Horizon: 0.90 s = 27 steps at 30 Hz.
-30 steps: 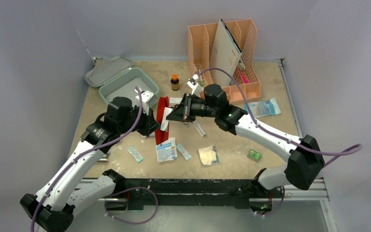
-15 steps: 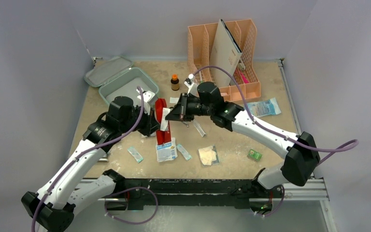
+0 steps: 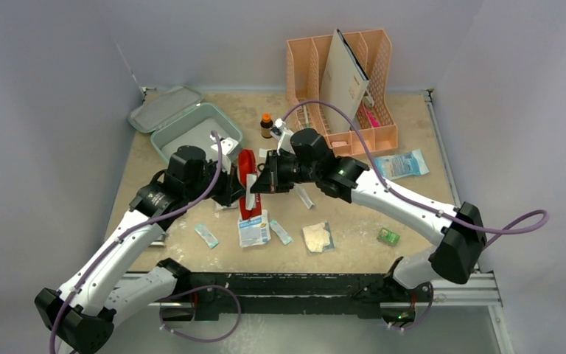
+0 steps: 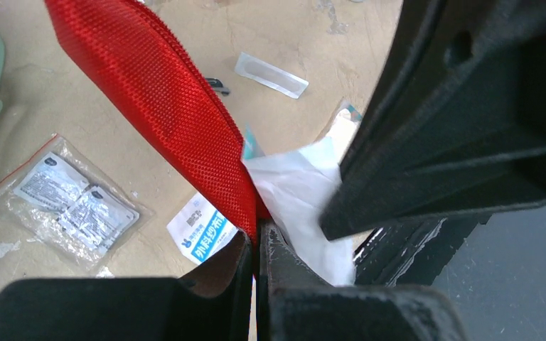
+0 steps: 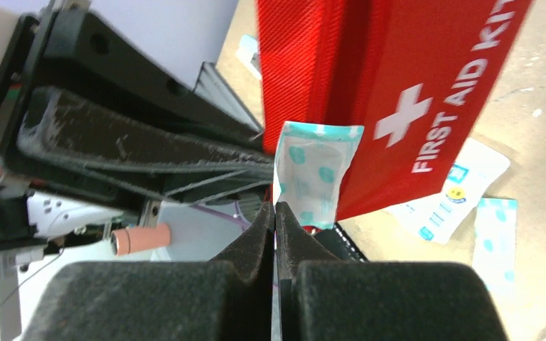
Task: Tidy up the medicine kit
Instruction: Place the medical item at the medicine pouch.
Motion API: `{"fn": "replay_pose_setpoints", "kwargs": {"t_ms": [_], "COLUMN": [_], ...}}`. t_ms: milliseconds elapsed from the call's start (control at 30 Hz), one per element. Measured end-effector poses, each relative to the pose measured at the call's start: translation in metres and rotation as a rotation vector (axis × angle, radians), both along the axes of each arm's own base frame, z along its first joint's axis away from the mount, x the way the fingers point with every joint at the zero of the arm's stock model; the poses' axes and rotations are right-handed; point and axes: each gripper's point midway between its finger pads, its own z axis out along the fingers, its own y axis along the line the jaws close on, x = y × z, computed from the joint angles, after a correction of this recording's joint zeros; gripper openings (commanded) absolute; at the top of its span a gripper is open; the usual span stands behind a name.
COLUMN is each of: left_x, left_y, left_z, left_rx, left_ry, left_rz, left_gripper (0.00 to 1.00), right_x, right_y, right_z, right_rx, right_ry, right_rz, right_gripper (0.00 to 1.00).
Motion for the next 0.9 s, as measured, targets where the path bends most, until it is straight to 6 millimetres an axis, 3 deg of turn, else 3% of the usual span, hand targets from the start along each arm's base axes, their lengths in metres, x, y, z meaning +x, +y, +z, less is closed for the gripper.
{"fn": "replay_pose_setpoints", "kwargs": {"t_ms": [133, 267, 400, 500, 733, 900], "left_x": [0.002, -0.006, -0.011, -0.015, -0.020, -0.017], "left_y": [-0.004, -0.008, -0.013, -0.016, -0.024, -0.027], "left_z": [-0.002, -0.006, 0.005, 0.016, 0.029, 0.021], "left_rx": [-0.021, -0.051, -0.091, -0.128, -0.180, -0.175], "left_ry": [-0.021, -0.031, -0.083, -0.119, -0.152, -0.111], "left_rz": [-0.014, -0.053, -0.101, -0.134, -0.185, -0.178], "left_gripper": [0.00, 0.00, 0.00, 0.00, 0.00, 0.00], "right_x": [-0.016, -0.029, -0.037, -0.032, -0.013, -0.006], "right_y": [-0.001, -0.002, -0.011, -0.022, -0.043, -0.049], "right_z": [0.009, 0.031, 0.050, 0.056, 0.031, 0.015], "right_rx": [0.082, 0.182, 0.237, 0.245, 0.190, 0.124], "right_ry": [-0.003, -0.039, -0.077, -0.109, -0.074, -0.060], "right_rz": [0.091, 0.169, 0.201, 0.185, 0.099, 0.047], "right_gripper": [0.00, 0.00, 0.00, 0.00, 0.00, 0.00]}}
